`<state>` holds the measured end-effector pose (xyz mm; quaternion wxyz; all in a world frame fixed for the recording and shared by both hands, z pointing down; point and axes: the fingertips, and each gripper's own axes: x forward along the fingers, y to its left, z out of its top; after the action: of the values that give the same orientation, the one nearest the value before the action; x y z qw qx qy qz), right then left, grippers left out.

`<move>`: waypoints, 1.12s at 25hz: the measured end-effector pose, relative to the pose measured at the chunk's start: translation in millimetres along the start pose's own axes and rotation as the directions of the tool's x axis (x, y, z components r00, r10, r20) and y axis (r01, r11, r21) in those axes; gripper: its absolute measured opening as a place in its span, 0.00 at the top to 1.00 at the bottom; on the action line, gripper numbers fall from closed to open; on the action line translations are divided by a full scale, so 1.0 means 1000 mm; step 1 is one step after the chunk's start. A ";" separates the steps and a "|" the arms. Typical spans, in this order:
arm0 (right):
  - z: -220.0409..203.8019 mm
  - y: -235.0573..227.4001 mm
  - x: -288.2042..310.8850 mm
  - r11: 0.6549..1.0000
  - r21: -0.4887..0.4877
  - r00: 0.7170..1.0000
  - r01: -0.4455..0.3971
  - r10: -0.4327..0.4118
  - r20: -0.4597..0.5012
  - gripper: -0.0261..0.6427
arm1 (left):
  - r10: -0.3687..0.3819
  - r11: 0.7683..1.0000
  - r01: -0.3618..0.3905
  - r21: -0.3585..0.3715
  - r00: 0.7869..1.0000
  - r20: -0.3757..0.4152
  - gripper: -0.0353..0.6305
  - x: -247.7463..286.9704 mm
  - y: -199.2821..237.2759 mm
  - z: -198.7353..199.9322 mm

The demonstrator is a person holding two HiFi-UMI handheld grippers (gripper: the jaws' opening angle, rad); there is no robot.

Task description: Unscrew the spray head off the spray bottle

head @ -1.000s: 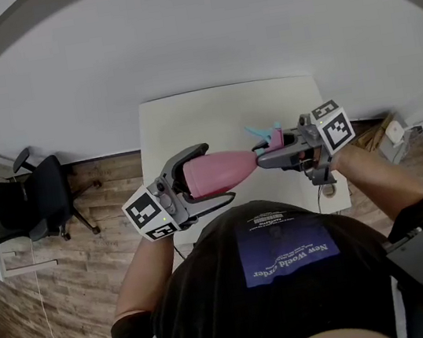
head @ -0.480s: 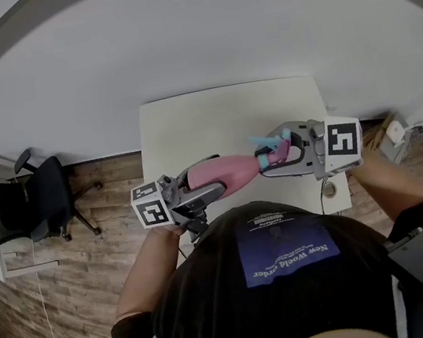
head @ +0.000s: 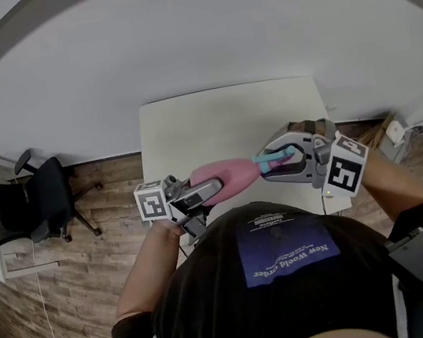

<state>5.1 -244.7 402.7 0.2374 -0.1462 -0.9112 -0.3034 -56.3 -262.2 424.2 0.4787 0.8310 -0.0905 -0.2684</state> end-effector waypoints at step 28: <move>-0.011 -0.027 -0.048 0.992 -0.013 0.991 0.125 -0.125 -0.036 0.76 | -0.039 0.999 0.039 0.000 0.995 0.092 0.21 -0.031 0.001 0.024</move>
<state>38.8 -278.6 372.5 0.2340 -0.0843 -0.9123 -0.3252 -94.5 -267.6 426.4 0.4693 0.8190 -0.0959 -0.3157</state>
